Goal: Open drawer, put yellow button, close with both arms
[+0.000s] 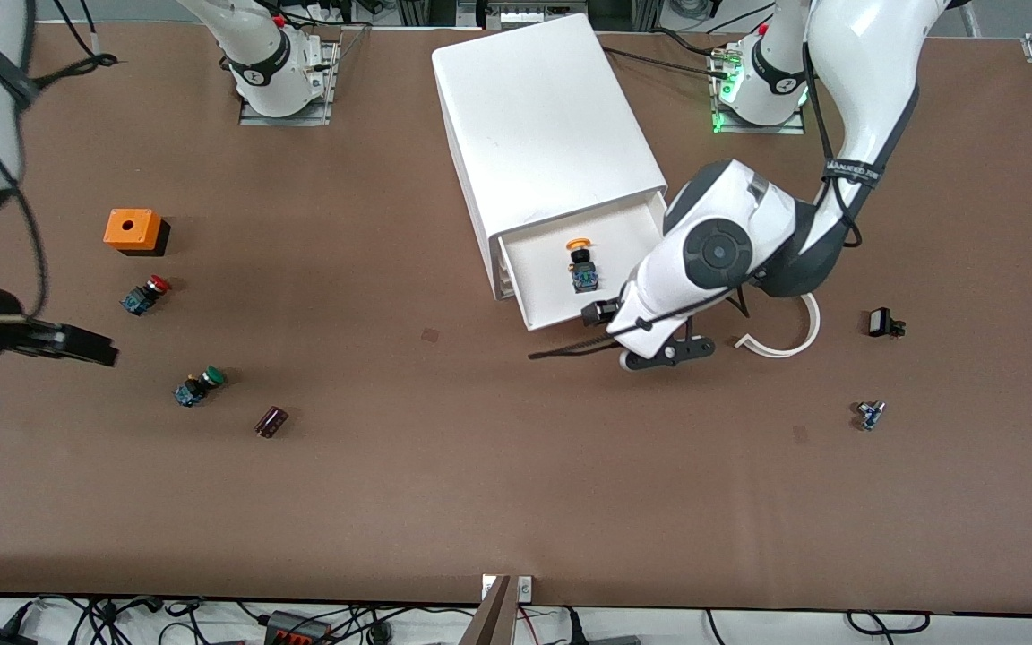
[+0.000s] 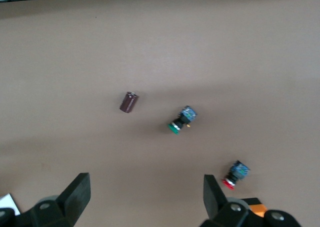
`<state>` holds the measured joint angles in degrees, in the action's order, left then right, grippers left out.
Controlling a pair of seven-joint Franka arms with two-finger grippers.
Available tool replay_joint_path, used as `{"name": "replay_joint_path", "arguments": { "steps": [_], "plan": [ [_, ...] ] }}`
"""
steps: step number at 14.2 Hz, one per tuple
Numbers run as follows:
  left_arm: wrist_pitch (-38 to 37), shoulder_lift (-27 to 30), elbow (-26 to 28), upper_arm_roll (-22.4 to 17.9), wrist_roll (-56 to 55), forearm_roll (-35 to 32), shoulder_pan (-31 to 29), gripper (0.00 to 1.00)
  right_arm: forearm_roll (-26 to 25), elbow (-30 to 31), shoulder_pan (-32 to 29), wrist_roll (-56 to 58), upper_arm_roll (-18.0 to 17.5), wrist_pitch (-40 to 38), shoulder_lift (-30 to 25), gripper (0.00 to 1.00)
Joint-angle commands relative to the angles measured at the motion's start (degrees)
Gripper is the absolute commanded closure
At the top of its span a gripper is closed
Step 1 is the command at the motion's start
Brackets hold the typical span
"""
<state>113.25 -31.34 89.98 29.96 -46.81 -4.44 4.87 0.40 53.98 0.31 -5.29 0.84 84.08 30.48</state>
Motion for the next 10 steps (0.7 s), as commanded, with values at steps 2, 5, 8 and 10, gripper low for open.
{"name": "replay_joint_path", "arguments": {
  "steps": [2, 5, 8, 10],
  "plan": [
    [1.09, 5.75, 8.35, 3.87, -3.46, -1.36, -1.09, 0.00, 0.57, 9.99, -2.60, 4.76, -0.58, 0.73, -9.37, 0.00],
    [0.74, 6.20, 10.21, 5.98, -3.55, -1.27, -1.18, 0.00, 0.05, 19.04, -3.21, 4.85, -0.49, 3.79, -15.61, 0.00],
    [0.57, 6.20, 11.62, 7.65, -3.55, -1.10, -1.26, 0.00, -0.05, 19.94, -3.30, 5.55, -0.67, 2.50, -16.94, 0.00],
    [0.04, 6.20, 11.80, 8.53, -3.64, -1.01, -1.26, 0.00, -0.05, 22.03, -3.30, 6.87, -0.67, 2.31, -18.69, 0.00]
  ]
}}
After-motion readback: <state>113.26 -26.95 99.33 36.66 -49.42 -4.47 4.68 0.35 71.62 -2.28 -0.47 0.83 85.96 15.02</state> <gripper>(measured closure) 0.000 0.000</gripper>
